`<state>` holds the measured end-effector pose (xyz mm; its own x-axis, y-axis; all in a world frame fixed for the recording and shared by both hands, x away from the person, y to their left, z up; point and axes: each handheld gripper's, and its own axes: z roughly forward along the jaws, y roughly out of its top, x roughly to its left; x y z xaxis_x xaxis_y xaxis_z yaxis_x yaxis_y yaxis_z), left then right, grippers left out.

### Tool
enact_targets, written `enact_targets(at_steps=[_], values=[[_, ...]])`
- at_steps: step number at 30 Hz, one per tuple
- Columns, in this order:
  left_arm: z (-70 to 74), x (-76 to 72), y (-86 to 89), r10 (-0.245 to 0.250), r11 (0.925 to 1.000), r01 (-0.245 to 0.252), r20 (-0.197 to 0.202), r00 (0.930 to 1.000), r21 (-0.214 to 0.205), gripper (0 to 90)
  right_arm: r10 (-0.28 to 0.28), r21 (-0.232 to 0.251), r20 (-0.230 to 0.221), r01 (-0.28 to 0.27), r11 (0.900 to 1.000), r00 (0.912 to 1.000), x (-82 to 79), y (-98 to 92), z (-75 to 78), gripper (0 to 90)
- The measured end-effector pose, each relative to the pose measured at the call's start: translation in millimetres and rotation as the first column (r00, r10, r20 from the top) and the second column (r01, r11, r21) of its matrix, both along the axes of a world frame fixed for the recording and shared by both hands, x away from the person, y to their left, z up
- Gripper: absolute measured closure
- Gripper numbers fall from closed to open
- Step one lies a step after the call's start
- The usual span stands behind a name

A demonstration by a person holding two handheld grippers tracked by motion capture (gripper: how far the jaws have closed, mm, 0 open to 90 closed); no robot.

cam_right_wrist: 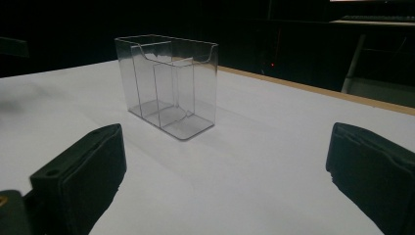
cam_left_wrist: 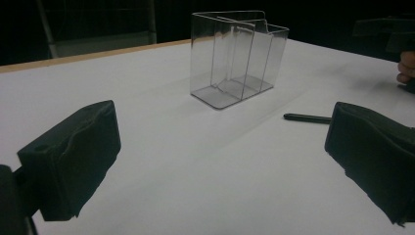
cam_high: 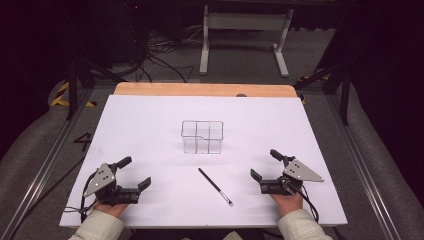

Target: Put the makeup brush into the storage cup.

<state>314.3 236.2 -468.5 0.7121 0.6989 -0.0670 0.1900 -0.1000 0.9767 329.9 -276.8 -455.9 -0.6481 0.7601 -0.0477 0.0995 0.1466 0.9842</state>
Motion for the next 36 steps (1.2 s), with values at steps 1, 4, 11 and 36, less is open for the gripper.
enact_targets(at_steps=[1,4,11,36], values=[[0.2,-0.2,0.2,0.001,1.0,-0.001,0.0,1.0,-0.003,0.8,-0.001,0.0,0.0,0.001,1.0,1.0,-0.1,0.0,0.0,2.0],[0.5,-0.4,0.4,0.004,1.0,-0.004,0.005,1.0,-0.003,0.7,0.0,0.001,-0.001,0.0,1.0,1.0,-0.1,-0.1,0.0,2.0],[5.1,1.3,-5.3,-0.017,0.999,0.017,-0.002,0.9998,0.04,0.7,0.002,0.013,-0.009,-0.002,0.9999,1.0,1.2,-0.4,-0.3,2.0],[46.4,20.9,-70.4,-0.217,0.9758,0.218,0.035,0.9755,-0.015,0.3,-0.004,0.019,-0.018,0.005,0.9998,0.9998,1.5,-1.0,-0.6,2.0]])
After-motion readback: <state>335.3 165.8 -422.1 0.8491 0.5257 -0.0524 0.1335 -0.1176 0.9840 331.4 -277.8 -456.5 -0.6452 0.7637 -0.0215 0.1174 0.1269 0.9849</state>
